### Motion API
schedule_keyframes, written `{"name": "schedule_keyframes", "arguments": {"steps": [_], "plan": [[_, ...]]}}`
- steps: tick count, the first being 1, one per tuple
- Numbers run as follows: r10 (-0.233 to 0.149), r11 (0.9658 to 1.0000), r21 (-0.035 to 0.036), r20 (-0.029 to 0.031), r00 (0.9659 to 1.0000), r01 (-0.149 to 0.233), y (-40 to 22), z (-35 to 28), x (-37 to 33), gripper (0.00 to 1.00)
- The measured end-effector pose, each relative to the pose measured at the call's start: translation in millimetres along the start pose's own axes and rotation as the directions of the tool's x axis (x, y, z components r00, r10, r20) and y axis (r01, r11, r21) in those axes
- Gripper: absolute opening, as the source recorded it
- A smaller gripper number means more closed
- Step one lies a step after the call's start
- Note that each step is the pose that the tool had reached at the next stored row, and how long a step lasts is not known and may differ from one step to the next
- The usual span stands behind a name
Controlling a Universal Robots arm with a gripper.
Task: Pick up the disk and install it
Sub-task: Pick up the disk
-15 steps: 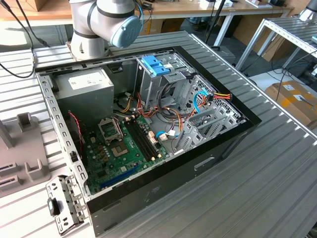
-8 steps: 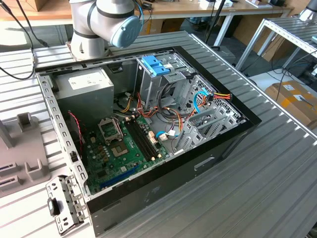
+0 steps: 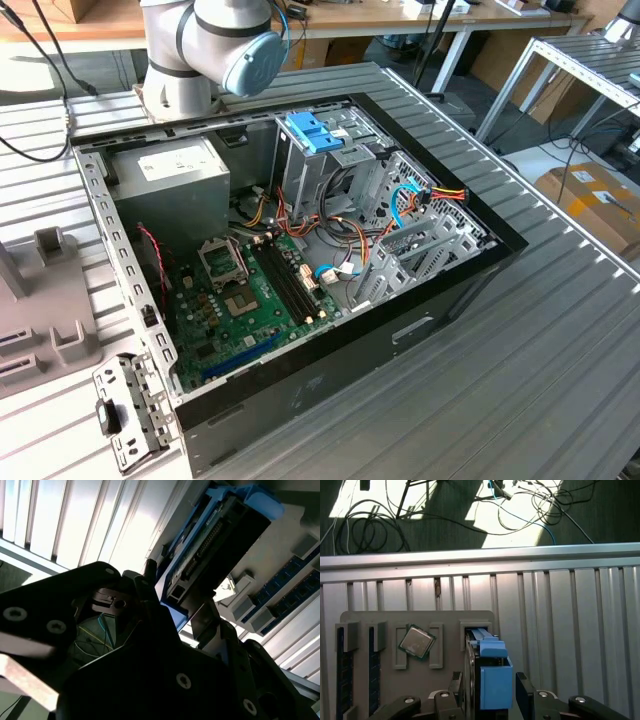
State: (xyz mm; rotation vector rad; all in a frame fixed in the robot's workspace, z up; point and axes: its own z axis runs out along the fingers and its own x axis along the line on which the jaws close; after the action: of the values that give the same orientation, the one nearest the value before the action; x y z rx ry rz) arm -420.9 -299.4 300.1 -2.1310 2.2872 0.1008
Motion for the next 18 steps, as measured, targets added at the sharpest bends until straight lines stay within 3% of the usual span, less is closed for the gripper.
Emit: {"name": "schedule_keyframes", "arguments": {"steps": [3, 4, 5, 6, 12, 18], "plan": [[0.0, 1.0, -0.0001, -0.0002, 1.0, 0.0, 0.0, 0.0, 0.0, 0.54], [0.0, 1.0, -0.0039, -0.0007, 1.0, 0.0, 0.0, 0.4, -0.1, 0.54], [0.001, 0.9998, -0.0209, -0.005, 1.0, -0.002, 0.0, 0.7, -0.1, 0.54], [0.002, 0.9996, -0.028, -0.007, 1.0, -0.002, 0.0, 1.0, 0.0, 0.54], [0.002, 0.9996, -0.0284, -0.0079, 1.0, -0.002, -0.2, 1.7, 0.1, 0.54], [-0.005, 0.9996, -0.0288, -0.0082, 1.0, 0.004, -2.4, 8.3, 0.3, 0.54]]}}
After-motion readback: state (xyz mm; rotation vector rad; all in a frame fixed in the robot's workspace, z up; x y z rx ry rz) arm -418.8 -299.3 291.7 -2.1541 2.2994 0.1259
